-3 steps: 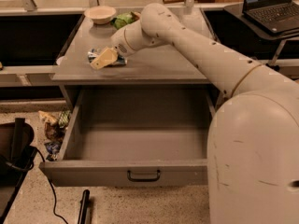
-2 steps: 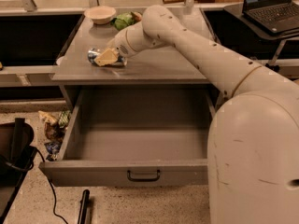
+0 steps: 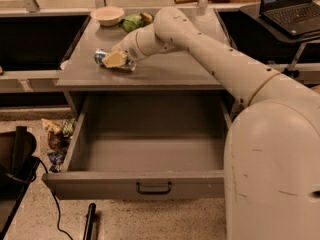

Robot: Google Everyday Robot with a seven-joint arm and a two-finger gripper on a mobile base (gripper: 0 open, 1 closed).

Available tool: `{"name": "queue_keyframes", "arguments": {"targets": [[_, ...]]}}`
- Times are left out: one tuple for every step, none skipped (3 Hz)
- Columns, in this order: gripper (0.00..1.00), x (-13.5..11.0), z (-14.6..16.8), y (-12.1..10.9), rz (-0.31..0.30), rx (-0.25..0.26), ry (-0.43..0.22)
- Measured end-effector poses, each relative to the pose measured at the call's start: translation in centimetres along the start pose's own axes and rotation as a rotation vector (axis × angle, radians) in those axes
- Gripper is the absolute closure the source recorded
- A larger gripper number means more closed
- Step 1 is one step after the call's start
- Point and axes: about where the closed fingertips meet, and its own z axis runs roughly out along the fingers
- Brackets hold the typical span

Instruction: Place redbull can into top drawer

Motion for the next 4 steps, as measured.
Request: {"name": "queue_keyframes", "arguments": {"targets": [[1.00,-2.1,-2.8,-0.1,-0.033,0.037,-0.079],[1.00,-3.6,-6.7,0.5,-0.048,0.077,-0.138],[1.00,-3.6,-6.7,0.5,-0.048,0.077,-0.139],[1.00,-3.9,-6.9,1.5,-0.049,0.031,-0.189]]}}
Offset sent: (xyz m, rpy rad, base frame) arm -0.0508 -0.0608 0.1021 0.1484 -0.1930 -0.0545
